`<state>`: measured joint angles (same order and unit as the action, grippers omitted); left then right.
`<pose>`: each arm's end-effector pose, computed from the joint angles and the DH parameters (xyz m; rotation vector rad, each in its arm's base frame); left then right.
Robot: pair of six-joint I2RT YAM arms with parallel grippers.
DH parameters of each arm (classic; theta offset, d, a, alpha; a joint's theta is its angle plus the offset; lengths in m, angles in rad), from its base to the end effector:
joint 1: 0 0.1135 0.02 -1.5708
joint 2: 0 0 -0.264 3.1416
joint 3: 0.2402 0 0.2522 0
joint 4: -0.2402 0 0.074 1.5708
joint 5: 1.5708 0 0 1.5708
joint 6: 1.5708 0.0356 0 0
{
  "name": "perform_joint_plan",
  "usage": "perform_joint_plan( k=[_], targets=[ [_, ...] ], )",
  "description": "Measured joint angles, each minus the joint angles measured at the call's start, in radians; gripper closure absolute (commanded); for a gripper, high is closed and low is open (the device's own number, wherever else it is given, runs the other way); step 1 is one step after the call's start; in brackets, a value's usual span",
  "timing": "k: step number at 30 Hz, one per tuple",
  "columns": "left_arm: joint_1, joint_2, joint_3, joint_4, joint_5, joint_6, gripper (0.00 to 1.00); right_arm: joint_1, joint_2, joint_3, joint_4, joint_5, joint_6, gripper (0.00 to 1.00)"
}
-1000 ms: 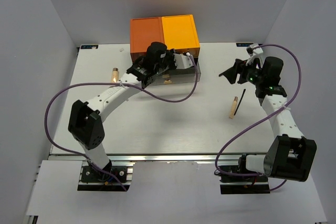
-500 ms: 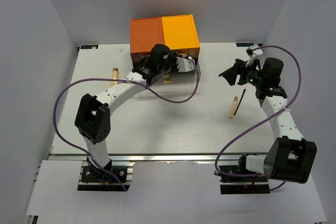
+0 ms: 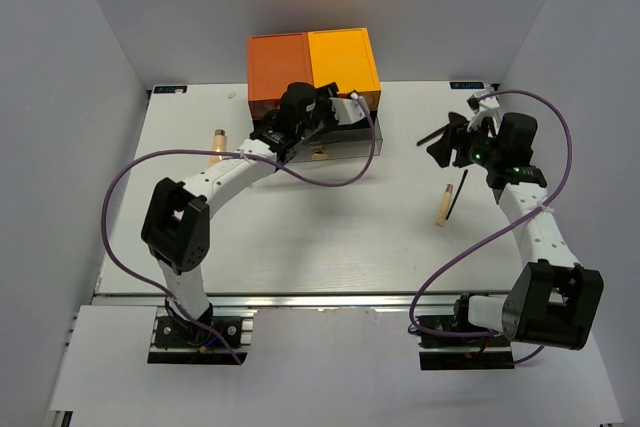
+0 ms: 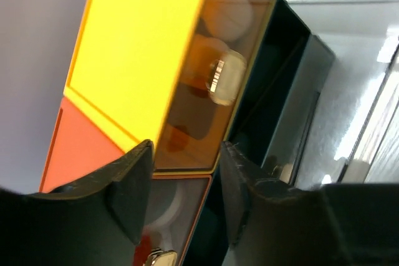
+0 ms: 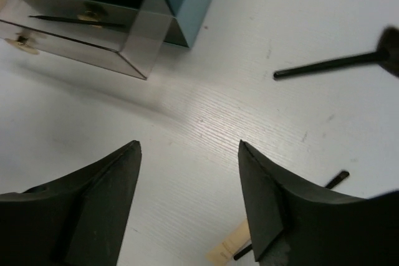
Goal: Organize the makeup
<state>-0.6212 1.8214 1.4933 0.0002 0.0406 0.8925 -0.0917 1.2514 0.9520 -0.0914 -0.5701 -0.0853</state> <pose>0.3573 -0.2575 0.3118 1.3253 1.3629 0.1458 0.2856 -0.0070 0.3096 -0.3639 1.8867 0.4388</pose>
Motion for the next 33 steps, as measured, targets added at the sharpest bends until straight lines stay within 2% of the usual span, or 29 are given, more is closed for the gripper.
perform_joint_plan(
  k=[2,3,4,7,10,14,17,19,22,27,33],
  targets=[
    [-0.003,-0.004,0.014,0.003,-0.021,-0.051,0.22,0.0,0.0,0.002,-0.026,0.054,0.007,0.37],
    [-0.004,-0.009,0.029,0.0,-0.033,-0.086,0.06,-0.001,0.003,0.005,-0.04,0.079,0.012,0.39],
    [-0.006,-0.015,0.048,-0.008,-0.043,-0.136,0.02,-0.003,0.009,0.012,-0.061,0.111,0.022,0.41],
    [-0.012,-0.074,0.079,-0.021,-0.086,-0.328,0.02,-0.012,0.041,0.039,-0.107,0.214,0.053,0.42],
    [-0.016,-0.199,0.055,-0.028,-0.134,-0.546,0.02,-0.022,0.083,0.061,-0.148,0.304,0.089,0.42],
    [-0.017,-0.455,-0.115,0.019,-0.165,-0.859,0.02,-0.037,0.166,0.095,-0.207,0.413,0.129,0.41],
    [-0.016,-0.611,-0.263,0.06,-0.188,-1.074,0.02,-0.06,0.251,0.126,-0.237,0.46,0.148,0.45],
    [-0.016,-0.692,-0.378,0.082,-0.21,-1.211,0.02,-0.081,0.306,0.134,-0.253,0.472,0.158,0.49],
    [-0.016,-0.77,-0.557,0.121,-0.237,-1.387,0.02,-0.101,0.371,0.134,-0.27,0.489,0.163,0.5],
    [-0.016,-0.787,-0.742,0.104,-0.281,-1.594,0.02,-0.105,0.454,0.153,-0.277,0.496,0.163,0.54],
    [-0.016,-0.779,-0.761,0.09,-0.293,-1.695,0.02,-0.103,0.516,0.169,-0.266,0.502,0.165,0.57]
  ],
)
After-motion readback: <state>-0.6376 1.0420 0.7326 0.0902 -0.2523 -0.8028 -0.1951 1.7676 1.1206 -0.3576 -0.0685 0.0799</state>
